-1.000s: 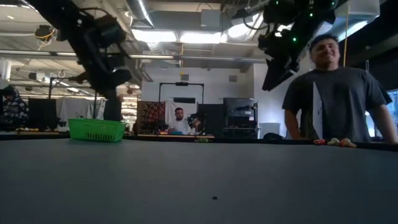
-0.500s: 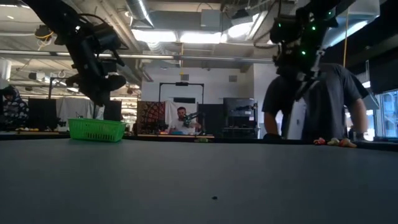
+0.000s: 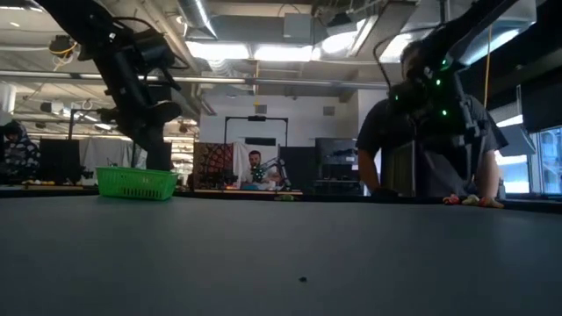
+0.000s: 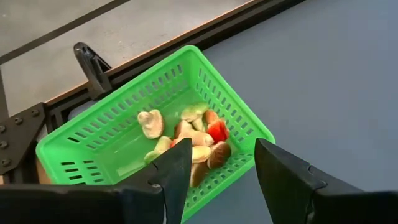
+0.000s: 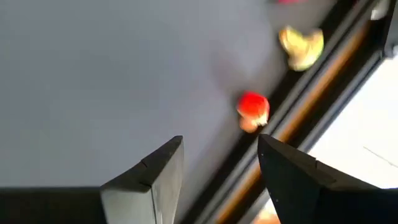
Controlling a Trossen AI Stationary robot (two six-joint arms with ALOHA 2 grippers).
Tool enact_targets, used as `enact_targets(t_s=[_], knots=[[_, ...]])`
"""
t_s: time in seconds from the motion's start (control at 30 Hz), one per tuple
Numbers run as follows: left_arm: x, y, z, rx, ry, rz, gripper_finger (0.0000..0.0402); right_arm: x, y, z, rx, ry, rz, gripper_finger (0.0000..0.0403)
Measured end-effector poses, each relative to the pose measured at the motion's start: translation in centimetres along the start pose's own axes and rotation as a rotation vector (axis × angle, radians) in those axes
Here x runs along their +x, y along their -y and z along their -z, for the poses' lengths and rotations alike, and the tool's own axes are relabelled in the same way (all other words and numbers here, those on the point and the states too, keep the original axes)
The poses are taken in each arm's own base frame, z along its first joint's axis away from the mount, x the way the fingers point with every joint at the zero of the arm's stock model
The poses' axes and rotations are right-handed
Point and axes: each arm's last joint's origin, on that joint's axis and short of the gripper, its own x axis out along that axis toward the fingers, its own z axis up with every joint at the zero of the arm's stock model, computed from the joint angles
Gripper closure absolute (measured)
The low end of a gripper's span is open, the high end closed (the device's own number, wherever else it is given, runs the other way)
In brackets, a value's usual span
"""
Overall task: Sort produce into baskets
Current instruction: Put the red mushroom into the green bin
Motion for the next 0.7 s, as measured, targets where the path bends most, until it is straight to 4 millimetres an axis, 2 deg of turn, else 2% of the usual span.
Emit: enact_targets(t_s=[0.17, 0.4, 0.7], knots=[[-0.1, 0.4, 0.1, 0.024, 0.002, 0.013, 0.0231, 2.0, -0.1, -0.4, -0.035, -0.127, 0.087, 0.0199], [-0.2, 0.6, 0.1, 0.077, 0.007, 0.018, 0.0231, 4.0, -0.7, -1.5, -0.080, -0.157, 0.159, 0.0199], [-0.2, 0.6, 0.0, 0.089, 0.019, 0.020, 0.0231, 7.5, -1.4, -2.6, -0.156, -0.250, 0.278, 0.0199]])
